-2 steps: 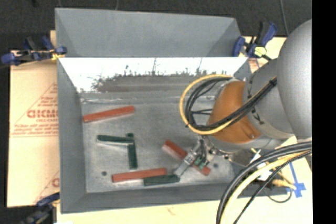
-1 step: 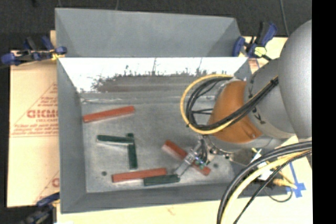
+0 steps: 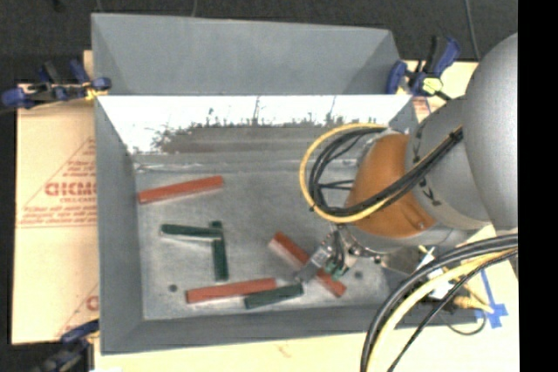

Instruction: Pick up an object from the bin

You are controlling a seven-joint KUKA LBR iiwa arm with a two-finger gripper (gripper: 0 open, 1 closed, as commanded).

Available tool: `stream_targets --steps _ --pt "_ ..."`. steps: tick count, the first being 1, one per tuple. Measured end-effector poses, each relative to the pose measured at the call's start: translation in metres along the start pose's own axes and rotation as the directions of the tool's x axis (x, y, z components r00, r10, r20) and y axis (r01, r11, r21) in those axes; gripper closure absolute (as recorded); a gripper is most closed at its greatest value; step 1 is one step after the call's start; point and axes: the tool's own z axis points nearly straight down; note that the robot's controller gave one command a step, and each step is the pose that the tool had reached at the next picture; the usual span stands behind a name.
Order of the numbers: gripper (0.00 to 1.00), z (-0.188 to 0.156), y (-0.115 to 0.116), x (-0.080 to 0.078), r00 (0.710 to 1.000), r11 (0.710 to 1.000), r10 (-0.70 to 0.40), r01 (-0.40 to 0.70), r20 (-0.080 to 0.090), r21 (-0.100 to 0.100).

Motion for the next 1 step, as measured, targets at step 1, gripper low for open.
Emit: stream_targets --steps 1 --pt "1.00 -0.0553 0.0008 -0.0018 1.000 1.000 -0.008 0.008 0.002 -0.005"
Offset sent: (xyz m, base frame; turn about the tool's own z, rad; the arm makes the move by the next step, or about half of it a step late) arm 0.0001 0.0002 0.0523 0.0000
